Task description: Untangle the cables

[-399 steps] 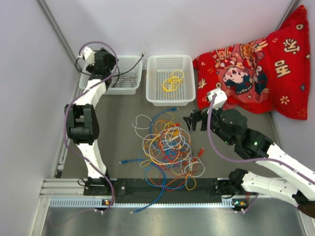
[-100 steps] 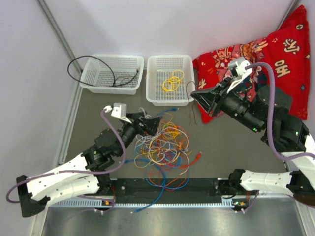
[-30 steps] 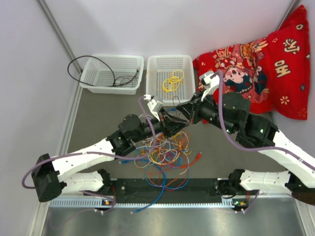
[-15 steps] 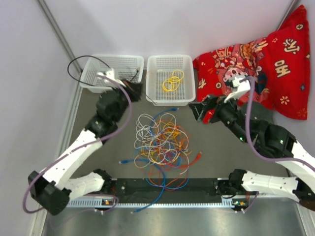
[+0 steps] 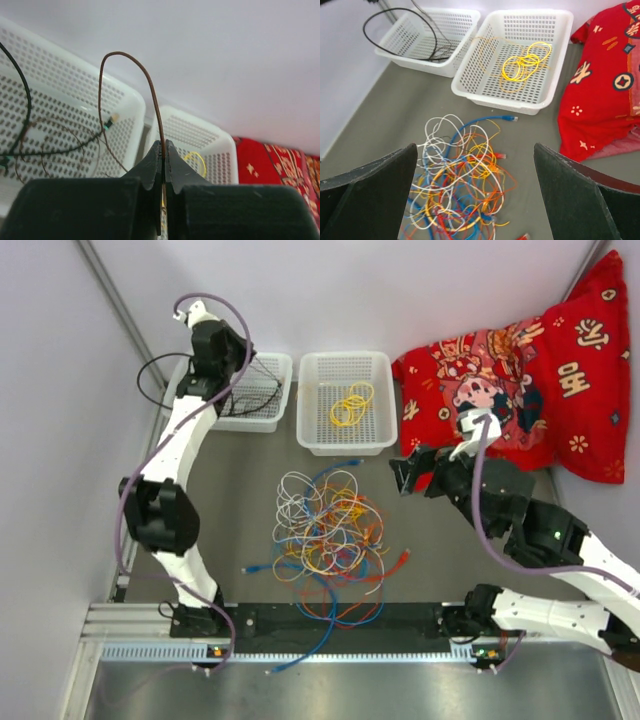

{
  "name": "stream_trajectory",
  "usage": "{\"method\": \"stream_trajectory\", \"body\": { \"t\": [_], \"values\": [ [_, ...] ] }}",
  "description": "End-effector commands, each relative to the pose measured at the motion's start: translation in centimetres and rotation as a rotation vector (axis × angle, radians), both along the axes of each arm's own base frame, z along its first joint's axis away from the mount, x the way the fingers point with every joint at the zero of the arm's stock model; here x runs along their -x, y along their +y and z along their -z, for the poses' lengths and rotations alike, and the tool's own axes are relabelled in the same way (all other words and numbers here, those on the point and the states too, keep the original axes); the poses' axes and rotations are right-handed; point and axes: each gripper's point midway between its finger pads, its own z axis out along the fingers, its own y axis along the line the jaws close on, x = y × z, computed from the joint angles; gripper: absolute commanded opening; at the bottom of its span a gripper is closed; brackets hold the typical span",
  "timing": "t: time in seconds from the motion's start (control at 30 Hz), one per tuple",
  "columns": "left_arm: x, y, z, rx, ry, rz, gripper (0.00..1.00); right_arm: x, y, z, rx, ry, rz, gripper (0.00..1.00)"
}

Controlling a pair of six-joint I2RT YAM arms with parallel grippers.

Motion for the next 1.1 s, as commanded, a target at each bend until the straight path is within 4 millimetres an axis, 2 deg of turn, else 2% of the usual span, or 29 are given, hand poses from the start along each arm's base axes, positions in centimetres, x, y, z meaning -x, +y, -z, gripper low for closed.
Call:
{"method": "stream_trajectory", "body": {
  "t": [0.0, 0.07, 0.1, 0.17, 0.2, 0.23, 0.27, 0.3, 0.37, 0.4, 0.47, 0.5, 0.53, 0.57, 0.6, 0.63, 0.67, 0.7, 0.73, 0.77, 0.8, 0.83, 0.87, 0.9, 0.93, 0.97, 1.0, 1.03, 1.07],
  "values": [
    [-5.0, 3.4, 2.3, 0.024, 0.029, -0.032, 0.00, -0.9, 0.4, 0.4, 0.039, -0.058, 0.016, 0.99],
    [-6.7, 4.3, 3.2, 0.033, 0.027, -0.046, 0.00, -1.3, 0.9, 0.6, 0.057, -0.071, 0.009, 0.99],
    [-8.0, 5.0, 6.0, 0.037, 0.069, -0.065, 0.00, -1.6, 1.0, 0.6, 0.070, -0.083, 0.013, 0.99],
    [-9.2, 5.3, 6.9, 0.040, 0.070, -0.059, 0.00, -2.1, 1.2, 1.2, 0.095, -0.078, 0.018, 0.99],
    [-10.0, 5.5, 9.1, 0.044, 0.103, -0.062, 0.00, -2.5, 0.9, 1.6, 0.108, -0.073, 0.032, 0.99],
    [-10.4, 5.4, 9.1, 0.047, 0.098, -0.053, 0.00, -2.7, 1.0, 2.0, 0.112, -0.064, 0.031, 0.99],
    [-10.7, 5.4, 9.5, 0.052, 0.103, -0.052, 0.07, -3.0, 1.0, 2.5, 0.121, -0.053, 0.032, 0.99],
    [-10.9, 5.4, 9.9, 0.054, 0.107, -0.054, 0.38, -3.4, 0.7, 3.1, 0.120, -0.038, 0.047, 0.99],
    [-10.5, 4.8, 9.0, 0.066, 0.098, -0.025, 0.55, -3.7, 0.7, 4.1, 0.120, -0.012, 0.054, 0.99],
    [-9.9, 4.4, 7.1, 0.061, 0.071, -0.020, 0.70, -3.8, 0.6, 4.4, 0.106, 0.002, 0.059, 0.99],
    [-8.9, 3.6, 5.4, 0.008, 0.044, -0.030, 0.88, -4.0, 0.7, 4.9, 0.104, 0.019, 0.053, 0.99],
    [-7.6, 3.1, 2.3, -0.011, -0.004, -0.025, 0.98, -4.1, 1.3, 5.2, 0.109, 0.035, 0.043, 0.99],
    [-6.8, 2.7, 2.1, -0.037, -0.003, -0.023, 0.99, -4.0, 1.4, 5.7, 0.127, 0.057, 0.036, 0.99],
    [-5.7, 1.4, 1.3, -0.081, -0.014, -0.010, 0.99, -4.1, 1.6, 6.1, 0.132, 0.078, 0.037, 0.99],
    [-3.7, 0.8, -2.1, -0.094, -0.071, -0.003, 0.99, -4.3, 2.1, 6.5, 0.141, 0.101, 0.035, 0.99],
    [-2.5, 0.1, -0.9, -0.119, -0.044, 0.012, 0.99, -4.3, 2.7, 6.9, 0.144, 0.116, 0.012, 0.99],
    [-1.0, -2.0, -1.3, -0.136, -0.050, 0.045, 0.99, -4.2, 3.0, 7.4, 0.154, 0.132, 0.000, 0.99],
    [1.3, -2.1, -4.0, -0.130, -0.098, 0.016, 0.99, -4.2, 3.2, 7.9, 0.149, 0.151, -0.001, 0.99],
    [2.5, -2.8, -1.4, -0.135, -0.047, 0.022, 0.99, -4.1, 3.7, 8.8, 0.159, 0.174, -0.018, 0.99],
    [4.1, -4.6, -1.2, -0.110, -0.043, 0.042, 0.99, -4.0, 3.9, 9.4, 0.164, 0.191, -0.025, 0.99],
    [6.3, -4.4, -2.7, -0.078, -0.072, 0.024, 0.99, -3.9, 4.1, 10.2, 0.157, 0.220, -0.027, 0.99],
    [7.6, -4.8, 0.5, -0.062, -0.007, 0.030, 0.99, -3.5, 4.5, 10.8, 0.151, 0.246, -0.047, 0.99],
    [8.9, -5.4, 1.1, 0.018, 0.007, 0.035, 0.99, -3.3, 4.8, 11.2, 0.142, 0.262, -0.057, 0.99],
    [11.5, -5.0, 3.3, 0.045, 0.033, 0.050, 0.99, -3.0, 4.9, 11.9, 0.121, 0.292, -0.057, 0.99],
    [12.4, -5.5, 2.4, 0.101, -0.043, 0.089, 0.99, -2.6, 5.2, 12.4, 0.107, 0.315, -0.073, 0.99],
    [13.7, -5.2, 2.7, 0.211, -0.055, 0.070, 0.99, -2.4, 5.4, 12.7, 0.074, 0.334, -0.072, 0.99],
    [16.2, -3.8, 5.1, 0.275, -0.057, 0.026, 0.99, -2.1, 5.5, 13.4, 0.067, 0.347, -0.078, 0.99],
    [17.6, -4.1, 5.6, 0.337, -0.057, 0.086, 0.99, -1.6, 5.9, 13.8, 0.051, 0.361, -0.113, 0.99],
    [18.3, -3.2, 4.6, 0.383, -0.117, 0.128, 0.99, -1.2, 6.0, 13.7, 0.022, 0.365, -0.123, 0.99]
  ]
}}
